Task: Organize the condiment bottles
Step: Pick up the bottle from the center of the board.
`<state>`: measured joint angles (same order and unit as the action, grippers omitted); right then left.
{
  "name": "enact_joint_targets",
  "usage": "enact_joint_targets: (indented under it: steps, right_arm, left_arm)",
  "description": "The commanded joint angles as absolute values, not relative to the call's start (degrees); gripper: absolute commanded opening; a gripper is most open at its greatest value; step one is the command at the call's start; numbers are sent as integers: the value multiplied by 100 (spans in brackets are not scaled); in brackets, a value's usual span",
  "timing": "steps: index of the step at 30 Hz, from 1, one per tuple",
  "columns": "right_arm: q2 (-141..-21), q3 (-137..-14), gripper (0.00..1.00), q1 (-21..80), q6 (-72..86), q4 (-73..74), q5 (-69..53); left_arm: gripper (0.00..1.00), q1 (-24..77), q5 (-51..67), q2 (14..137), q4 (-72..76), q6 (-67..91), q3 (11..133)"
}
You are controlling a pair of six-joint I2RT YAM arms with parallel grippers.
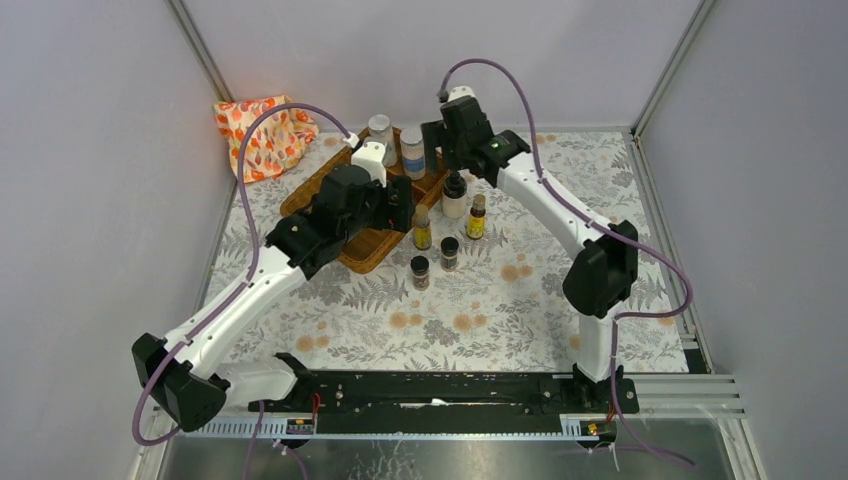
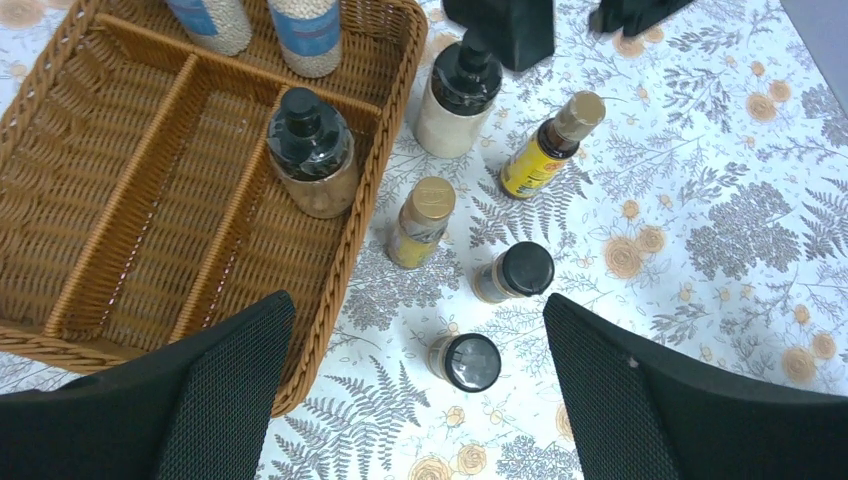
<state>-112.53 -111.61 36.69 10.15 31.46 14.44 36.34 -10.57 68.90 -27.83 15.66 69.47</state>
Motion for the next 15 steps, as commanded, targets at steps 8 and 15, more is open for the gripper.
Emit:
enact_joint_targets:
  steps: [8, 15]
  right_arm:
    - [-10078, -10794, 93, 2503, 1698, 2922, 2955]
    - [-9533, -9829, 92, 2126, 1831, 2444, 2998]
  left_arm:
    - [99, 3735, -390, 7451, -1848, 1417, 6750]
    - [99, 3955, -675, 8290, -1892, 1282, 7020]
